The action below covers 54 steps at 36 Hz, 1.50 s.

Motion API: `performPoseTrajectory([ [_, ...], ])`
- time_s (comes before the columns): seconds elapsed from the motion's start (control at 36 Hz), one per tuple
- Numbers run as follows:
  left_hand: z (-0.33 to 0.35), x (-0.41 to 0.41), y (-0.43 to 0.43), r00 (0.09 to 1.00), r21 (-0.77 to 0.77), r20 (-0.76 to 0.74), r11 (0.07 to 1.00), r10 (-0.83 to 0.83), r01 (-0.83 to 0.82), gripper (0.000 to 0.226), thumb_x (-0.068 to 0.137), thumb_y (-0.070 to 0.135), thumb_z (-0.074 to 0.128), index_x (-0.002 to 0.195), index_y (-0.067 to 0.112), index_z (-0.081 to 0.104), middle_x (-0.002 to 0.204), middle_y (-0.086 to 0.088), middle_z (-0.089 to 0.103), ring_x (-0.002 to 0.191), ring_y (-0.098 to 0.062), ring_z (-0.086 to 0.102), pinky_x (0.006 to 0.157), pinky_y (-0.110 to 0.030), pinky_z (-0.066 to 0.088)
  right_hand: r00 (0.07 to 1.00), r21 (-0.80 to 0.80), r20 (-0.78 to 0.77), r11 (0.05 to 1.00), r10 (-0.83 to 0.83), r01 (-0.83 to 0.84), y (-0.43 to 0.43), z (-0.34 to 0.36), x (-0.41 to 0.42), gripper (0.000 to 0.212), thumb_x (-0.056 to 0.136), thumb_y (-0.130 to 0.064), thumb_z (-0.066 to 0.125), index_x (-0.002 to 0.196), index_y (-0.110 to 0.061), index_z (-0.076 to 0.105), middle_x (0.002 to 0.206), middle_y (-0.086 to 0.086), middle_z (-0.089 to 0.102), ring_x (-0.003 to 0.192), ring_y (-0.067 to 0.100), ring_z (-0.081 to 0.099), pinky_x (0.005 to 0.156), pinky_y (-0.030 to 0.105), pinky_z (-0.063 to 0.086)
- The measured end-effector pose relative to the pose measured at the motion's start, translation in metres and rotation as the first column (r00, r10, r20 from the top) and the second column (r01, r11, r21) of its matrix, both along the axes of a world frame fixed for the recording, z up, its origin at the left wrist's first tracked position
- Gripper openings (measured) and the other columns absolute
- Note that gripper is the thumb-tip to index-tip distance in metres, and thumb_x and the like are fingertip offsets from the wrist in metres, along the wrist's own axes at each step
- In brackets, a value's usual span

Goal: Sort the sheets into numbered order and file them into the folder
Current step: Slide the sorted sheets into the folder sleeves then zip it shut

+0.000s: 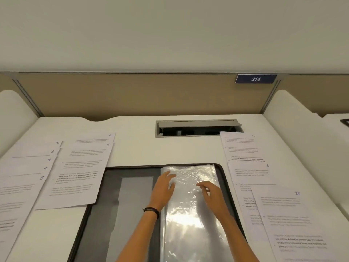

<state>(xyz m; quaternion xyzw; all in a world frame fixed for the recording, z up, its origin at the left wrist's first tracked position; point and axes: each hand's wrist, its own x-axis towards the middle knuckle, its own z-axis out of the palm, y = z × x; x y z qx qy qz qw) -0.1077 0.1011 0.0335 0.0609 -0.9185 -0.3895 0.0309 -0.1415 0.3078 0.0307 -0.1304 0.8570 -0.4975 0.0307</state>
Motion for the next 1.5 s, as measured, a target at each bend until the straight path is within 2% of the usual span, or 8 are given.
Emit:
performPoseTrajectory([
  [0.47,-0.004,-0.04,0.102,0.995,0.114,-0.073,0.991,-0.066,0.074,0.032,0.1,0.02,0.047,0.132,0.021,0.051,0.148,0.0,0.036,0.14,-0.016,0.025,0.11,-0.019,0.015,0.965,0.071,-0.167,0.973,-0.204,0.218,0.092,-0.008,-0.012,0.028,0.09,0.008,0.052,0.105,-0.01,0.067,0.111,-0.006,0.059,0.103,0.002,0.053,0.092,-0.003,0.031],
  [0.61,-0.006,-0.048,0.139,0.991,0.153,-0.047,0.979,-0.127,0.133,0.034,0.101,0.017,0.044,0.134,0.022,0.049,0.151,0.002,0.033,0.142,-0.015,0.022,0.11,-0.017,0.012,0.923,0.06,-0.2,0.936,-0.329,0.346,0.123,-0.017,-0.014,0.034,0.088,0.013,0.051,0.112,-0.007,0.064,0.121,0.009,0.061,0.116,0.021,0.055,0.104,0.027,0.037],
  [0.72,-0.009,-0.055,0.167,0.981,0.204,-0.001,0.96,-0.196,0.192,0.036,0.101,0.02,0.044,0.136,0.021,0.048,0.153,0.001,0.03,0.144,-0.017,0.018,0.116,-0.027,0.013,0.911,0.126,-0.177,0.91,-0.372,0.396,0.145,-0.024,-0.012,0.04,0.087,0.012,0.051,0.12,-0.008,0.061,0.131,0.011,0.055,0.125,0.023,0.049,0.106,0.028,0.032],
  [0.86,-0.012,-0.066,0.2,0.969,0.178,0.041,0.956,-0.244,0.234,0.048,0.101,0.017,0.044,0.146,0.013,0.032,0.158,-0.004,0.016,0.147,-0.019,0.003,0.117,-0.028,-0.005,0.902,0.253,-0.206,0.87,-0.379,0.423,0.168,-0.039,-0.013,0.04,0.086,0.008,0.056,0.123,-0.009,0.06,0.137,0.011,0.051,0.129,0.027,0.045,0.106,0.034,0.033],
  [0.97,-0.021,-0.071,0.219,0.959,0.108,0.159,0.97,-0.233,0.218,0.064,0.101,0.025,0.043,0.151,0.006,0.007,0.16,-0.008,-0.004,0.147,-0.021,-0.01,0.109,-0.022,-0.015,0.917,0.316,-0.15,0.861,-0.37,0.399,0.179,-0.05,-0.012,0.041,0.09,0.0,0.055,0.129,-0.01,0.055,0.144,0.01,0.043,0.134,0.028,0.039,0.109,0.037,0.031],
  [1.17,-0.032,-0.072,0.225,0.966,0.02,0.159,0.979,-0.204,0.204,0.071,0.099,0.032,0.045,0.151,0.005,0.003,0.158,-0.005,-0.012,0.146,-0.022,-0.013,0.108,-0.02,-0.019,0.942,0.354,-0.099,0.873,-0.322,0.336,0.186,-0.061,-0.009,0.043,0.096,-0.013,0.046,0.138,-0.009,0.044,0.15,0.01,0.034,0.139,0.026,0.031,0.112,0.032,0.021],
  [1.33,-0.047,-0.07,0.224,0.963,-0.005,0.102,0.967,-0.251,0.253,0.128,0.056,0.095,-0.007,0.15,0.008,0.003,0.146,0.004,-0.022,0.138,-0.013,-0.024,0.105,-0.017,-0.025,0.932,0.373,-0.138,0.855,-0.334,0.361,0.184,-0.064,-0.005,0.064,0.09,-0.044,0.02,0.138,-0.01,0.045,0.149,0.007,0.036,0.139,0.023,0.031,0.111,0.03,0.021],
  [1.5,-0.052,-0.06,0.225,0.968,-0.037,0.034,0.967,-0.249,0.25,0.108,0.062,0.09,-0.01,0.144,0.021,0.001,0.15,0.004,-0.015,0.14,-0.012,-0.02,0.105,-0.012,-0.026,0.931,0.373,-0.141,0.853,-0.337,0.365,0.183,-0.064,-0.004,0.066,0.089,-0.045,0.018,0.136,-0.009,0.047,0.148,0.008,0.039,0.137,0.024,0.034,0.11,0.032,0.024],
])
